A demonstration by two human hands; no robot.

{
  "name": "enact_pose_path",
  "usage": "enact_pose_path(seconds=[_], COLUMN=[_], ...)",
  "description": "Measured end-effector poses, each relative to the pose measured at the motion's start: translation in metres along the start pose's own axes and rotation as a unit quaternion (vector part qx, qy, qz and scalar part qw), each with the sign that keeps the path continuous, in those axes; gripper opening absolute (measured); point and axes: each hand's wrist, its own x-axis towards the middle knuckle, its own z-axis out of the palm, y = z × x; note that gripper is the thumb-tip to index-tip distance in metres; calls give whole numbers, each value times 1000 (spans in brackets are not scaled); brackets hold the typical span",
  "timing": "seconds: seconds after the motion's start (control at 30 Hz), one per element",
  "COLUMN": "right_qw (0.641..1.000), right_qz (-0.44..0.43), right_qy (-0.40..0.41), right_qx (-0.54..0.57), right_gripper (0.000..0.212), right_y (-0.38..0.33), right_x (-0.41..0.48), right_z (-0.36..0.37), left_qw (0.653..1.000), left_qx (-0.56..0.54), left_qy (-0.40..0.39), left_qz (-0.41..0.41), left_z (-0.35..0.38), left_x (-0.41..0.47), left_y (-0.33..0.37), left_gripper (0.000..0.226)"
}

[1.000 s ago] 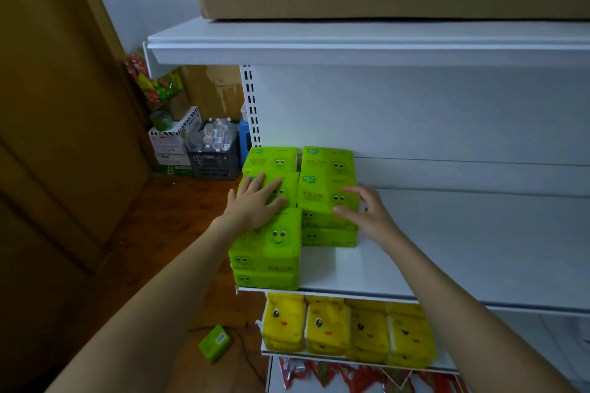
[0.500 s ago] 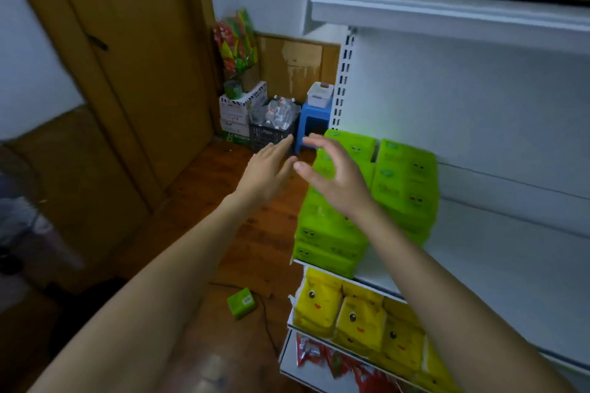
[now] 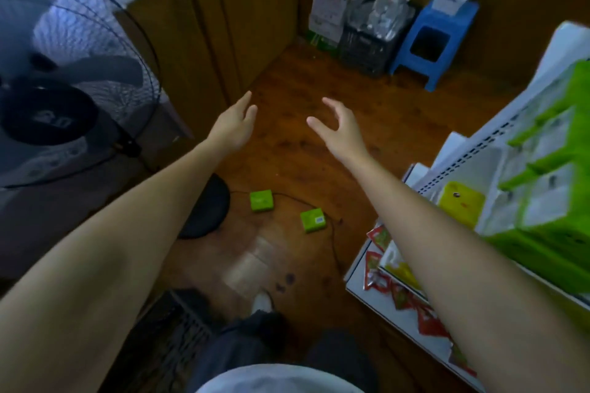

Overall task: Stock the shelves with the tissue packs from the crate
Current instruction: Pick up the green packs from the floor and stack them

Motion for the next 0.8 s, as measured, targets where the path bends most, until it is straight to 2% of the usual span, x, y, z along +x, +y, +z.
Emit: enact_pose_path(seconds=[0.2, 0.33, 0.57, 0.8], right_qw=[992, 981, 957, 933], right_qz=[129, 192, 249, 291], right_qy=[-1, -31, -114, -163], right_qx=[-6, -31, -95, -133], right_gripper=[57, 62, 68, 67], right_y=[76, 146, 316, 520], right_x=[18, 43, 105, 131], right_z=[53, 68, 113, 202], left_qw=[995, 989, 971, 939], left_qx=[24, 25, -11, -6], left_qy=[-86, -131, -193, -255], left_qz=[-46, -63, -143, -232], left_z=[34, 93, 256, 448], left_x=[36, 79, 166, 205], left_y=[-56, -91, -165, -311], left_gripper=[53, 54, 51, 51])
